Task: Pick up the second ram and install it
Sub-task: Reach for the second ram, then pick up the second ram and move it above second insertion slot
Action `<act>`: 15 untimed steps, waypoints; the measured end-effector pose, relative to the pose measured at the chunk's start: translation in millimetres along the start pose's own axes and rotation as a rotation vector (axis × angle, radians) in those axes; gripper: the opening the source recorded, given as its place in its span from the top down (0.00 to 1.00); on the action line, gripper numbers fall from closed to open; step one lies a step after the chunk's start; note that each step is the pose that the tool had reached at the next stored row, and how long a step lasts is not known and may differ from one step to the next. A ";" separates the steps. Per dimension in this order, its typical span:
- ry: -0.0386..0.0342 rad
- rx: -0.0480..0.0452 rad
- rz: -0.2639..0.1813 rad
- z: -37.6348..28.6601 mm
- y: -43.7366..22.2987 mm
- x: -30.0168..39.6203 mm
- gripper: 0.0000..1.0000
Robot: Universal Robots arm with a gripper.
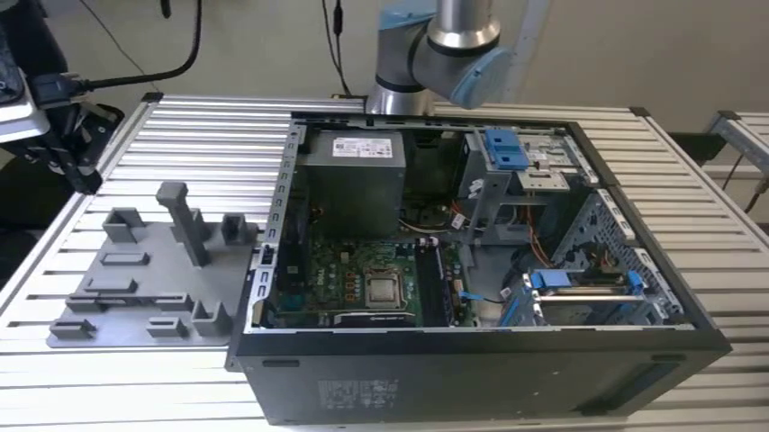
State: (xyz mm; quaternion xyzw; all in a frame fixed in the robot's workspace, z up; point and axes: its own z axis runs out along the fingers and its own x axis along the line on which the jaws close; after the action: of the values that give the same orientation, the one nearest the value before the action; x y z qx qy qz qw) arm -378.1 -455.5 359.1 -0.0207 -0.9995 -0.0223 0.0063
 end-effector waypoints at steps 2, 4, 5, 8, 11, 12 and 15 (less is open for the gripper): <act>0.0005 0.0007 -0.001 1.0 -1.9 -0.1 0.89; 0.0009 0.0012 -0.001 0.8 -2.0 0.0 0.89; 0.0011 0.0012 -0.001 0.8 -2.0 0.0 0.89; 0.0063 0.0013 0.000 0.9 -2.0 0.1 0.89; 0.0069 0.0013 0.000 0.9 -2.0 0.1 0.89; 0.0071 0.0013 0.000 1.0 -2.0 0.1 0.89; 0.0077 0.0013 0.000 1.0 -2.0 0.1 0.89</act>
State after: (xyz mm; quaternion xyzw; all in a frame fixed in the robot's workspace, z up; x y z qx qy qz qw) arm -378.2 -457.4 358.0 -0.0205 -0.9995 -0.0217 0.0102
